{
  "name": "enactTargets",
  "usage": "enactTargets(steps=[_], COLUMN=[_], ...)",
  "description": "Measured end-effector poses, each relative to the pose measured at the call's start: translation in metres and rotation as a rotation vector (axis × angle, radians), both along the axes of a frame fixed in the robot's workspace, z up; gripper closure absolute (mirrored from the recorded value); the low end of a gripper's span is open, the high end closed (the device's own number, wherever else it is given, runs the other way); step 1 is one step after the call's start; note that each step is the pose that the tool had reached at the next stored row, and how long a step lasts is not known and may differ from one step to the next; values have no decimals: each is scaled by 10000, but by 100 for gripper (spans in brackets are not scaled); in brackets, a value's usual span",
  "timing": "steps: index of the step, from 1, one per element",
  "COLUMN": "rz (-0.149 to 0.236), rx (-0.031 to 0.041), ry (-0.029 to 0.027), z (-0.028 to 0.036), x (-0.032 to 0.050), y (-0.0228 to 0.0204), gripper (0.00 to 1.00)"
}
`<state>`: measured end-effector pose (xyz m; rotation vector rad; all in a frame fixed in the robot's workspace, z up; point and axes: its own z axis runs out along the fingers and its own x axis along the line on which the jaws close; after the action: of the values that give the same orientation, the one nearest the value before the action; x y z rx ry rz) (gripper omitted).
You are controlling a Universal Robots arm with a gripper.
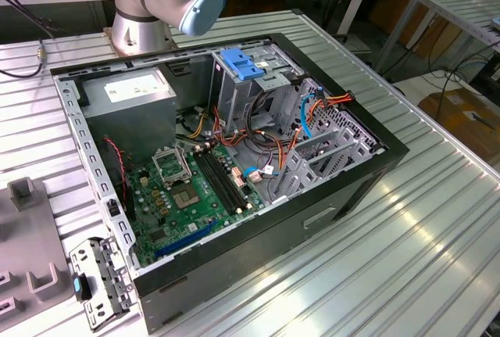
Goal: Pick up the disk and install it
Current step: 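Pick up the disk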
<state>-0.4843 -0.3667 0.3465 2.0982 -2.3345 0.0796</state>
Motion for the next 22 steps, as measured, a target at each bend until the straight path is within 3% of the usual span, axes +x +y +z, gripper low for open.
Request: enactTargets(steps=[4, 11, 12, 13, 22], rz=[-1, 174, 231, 274, 603], rx=[1, 0, -1, -1, -5], ry=[179, 233, 233, 235, 235], z=[0, -57, -72, -83, -270], x=[36, 49, 49, 49, 51], y=[0, 0, 0, 0, 0], gripper=[52, 51, 44, 44, 44])
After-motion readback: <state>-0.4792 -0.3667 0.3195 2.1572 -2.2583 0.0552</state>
